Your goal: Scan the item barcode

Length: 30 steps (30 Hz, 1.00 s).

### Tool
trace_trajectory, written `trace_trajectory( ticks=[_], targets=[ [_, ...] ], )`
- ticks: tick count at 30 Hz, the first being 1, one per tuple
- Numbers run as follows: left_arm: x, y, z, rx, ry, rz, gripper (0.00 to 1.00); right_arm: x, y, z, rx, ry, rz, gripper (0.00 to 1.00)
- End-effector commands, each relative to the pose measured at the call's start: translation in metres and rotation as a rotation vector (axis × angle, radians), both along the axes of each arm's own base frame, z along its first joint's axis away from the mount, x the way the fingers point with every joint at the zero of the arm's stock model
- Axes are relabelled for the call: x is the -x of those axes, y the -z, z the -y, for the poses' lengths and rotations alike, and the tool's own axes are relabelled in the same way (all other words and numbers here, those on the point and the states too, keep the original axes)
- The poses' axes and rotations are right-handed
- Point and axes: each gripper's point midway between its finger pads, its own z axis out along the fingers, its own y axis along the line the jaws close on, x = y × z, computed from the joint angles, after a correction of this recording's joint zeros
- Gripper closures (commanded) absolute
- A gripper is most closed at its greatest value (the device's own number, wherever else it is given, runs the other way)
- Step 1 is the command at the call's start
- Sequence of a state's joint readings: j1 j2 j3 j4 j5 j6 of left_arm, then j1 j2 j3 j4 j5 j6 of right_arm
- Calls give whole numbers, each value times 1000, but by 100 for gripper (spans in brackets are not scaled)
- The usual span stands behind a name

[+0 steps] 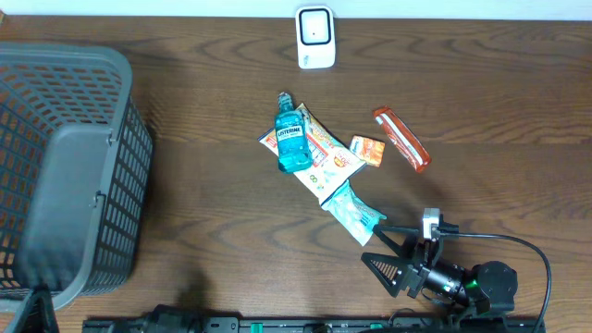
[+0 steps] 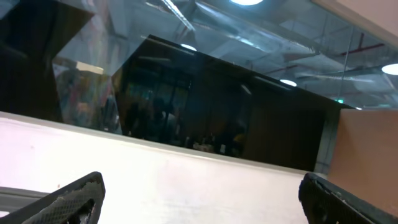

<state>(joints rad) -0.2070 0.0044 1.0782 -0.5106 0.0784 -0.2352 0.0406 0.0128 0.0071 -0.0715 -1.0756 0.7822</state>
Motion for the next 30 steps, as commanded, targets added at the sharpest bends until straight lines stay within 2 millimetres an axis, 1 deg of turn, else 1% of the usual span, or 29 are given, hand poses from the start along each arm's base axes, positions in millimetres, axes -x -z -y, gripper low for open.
trace_trajectory(
  ticks=[1, 4, 6, 10, 14, 17, 20, 23, 24, 25, 27, 28, 29, 30],
  targets=[
    [4, -12, -16, 38, -77, 49, 1, -5, 5, 2, -1, 36, -40, 1],
    [13, -28, -33, 102, -151, 116, 1, -8, 7, 4, 1, 52, -49, 1],
    [18, -35, -50, 166, -230, 148, 1, -13, 9, 6, 4, 78, -60, 1],
    [24, -35, -79, 262, -363, 155, 1, -24, 16, 11, 18, 138, -101, 1],
    [23, -24, -98, 320, -474, 113, 1, -35, 24, 18, 86, 192, -121, 1],
    [17, -13, -102, 312, -505, 64, 1, -45, 20, 25, 165, 243, -130, 1],
    [11, -6, -100, 297, -510, 33, 1, -57, 7, 34, 273, 304, -144, 4],
    [3, 0, -99, 289, -512, 12, 1, -70, -2, 44, 373, 396, -240, 5],
    [0, 2, -98, 286, -512, 5, 1, -72, -2, 45, 385, 410, -284, 6],
    [-3, 5, -97, 282, -514, -3, 1, -72, -1, 44, 390, 423, -336, 9],
    [-8, 8, -96, 275, -516, -16, 1, -72, 10, 40, 385, 456, -470, 12],
    [-10, 11, -96, 271, -517, -23, 1, -70, 22, 40, 381, 487, -561, 12],
    [-13, 12, -95, 269, -518, -29, 1, -66, 38, 42, 388, 532, -665, 9],
    [-15, 14, -95, 267, -518, -31, 1, -61, 54, 47, 403, 581, -764, 1]
  ],
)
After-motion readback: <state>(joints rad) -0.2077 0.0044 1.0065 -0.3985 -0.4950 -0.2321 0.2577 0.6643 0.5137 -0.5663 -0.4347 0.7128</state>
